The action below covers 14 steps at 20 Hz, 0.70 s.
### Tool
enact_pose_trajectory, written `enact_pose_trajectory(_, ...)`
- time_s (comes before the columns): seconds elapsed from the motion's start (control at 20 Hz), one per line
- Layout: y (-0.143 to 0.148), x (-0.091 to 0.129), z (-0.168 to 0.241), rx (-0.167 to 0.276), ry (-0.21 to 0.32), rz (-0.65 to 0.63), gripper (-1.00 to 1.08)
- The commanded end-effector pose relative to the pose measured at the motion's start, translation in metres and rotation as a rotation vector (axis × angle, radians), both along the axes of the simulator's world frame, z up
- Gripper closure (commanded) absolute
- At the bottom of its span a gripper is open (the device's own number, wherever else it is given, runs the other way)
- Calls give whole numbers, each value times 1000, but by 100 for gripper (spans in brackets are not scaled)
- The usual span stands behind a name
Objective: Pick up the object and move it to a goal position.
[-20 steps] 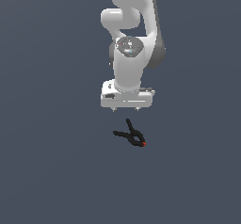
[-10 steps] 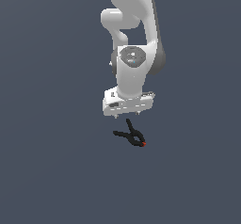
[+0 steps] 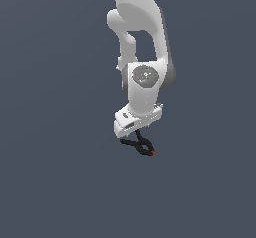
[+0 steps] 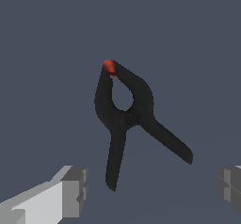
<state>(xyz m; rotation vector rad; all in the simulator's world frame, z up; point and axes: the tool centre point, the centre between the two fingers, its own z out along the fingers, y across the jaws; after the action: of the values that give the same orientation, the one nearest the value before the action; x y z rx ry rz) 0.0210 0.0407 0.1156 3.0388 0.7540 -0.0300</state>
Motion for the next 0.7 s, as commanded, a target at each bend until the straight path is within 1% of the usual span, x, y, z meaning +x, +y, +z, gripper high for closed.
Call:
enact_pose_trajectory(0.0, 3, 4, -10, 3, -2, 78, -92)
enact_pose_trajectory(0.3, 11, 12, -29, 10, -7, 226, -92)
enact_pose_trajectory(0.65, 16, 17, -43, 16, -12, 328, -92)
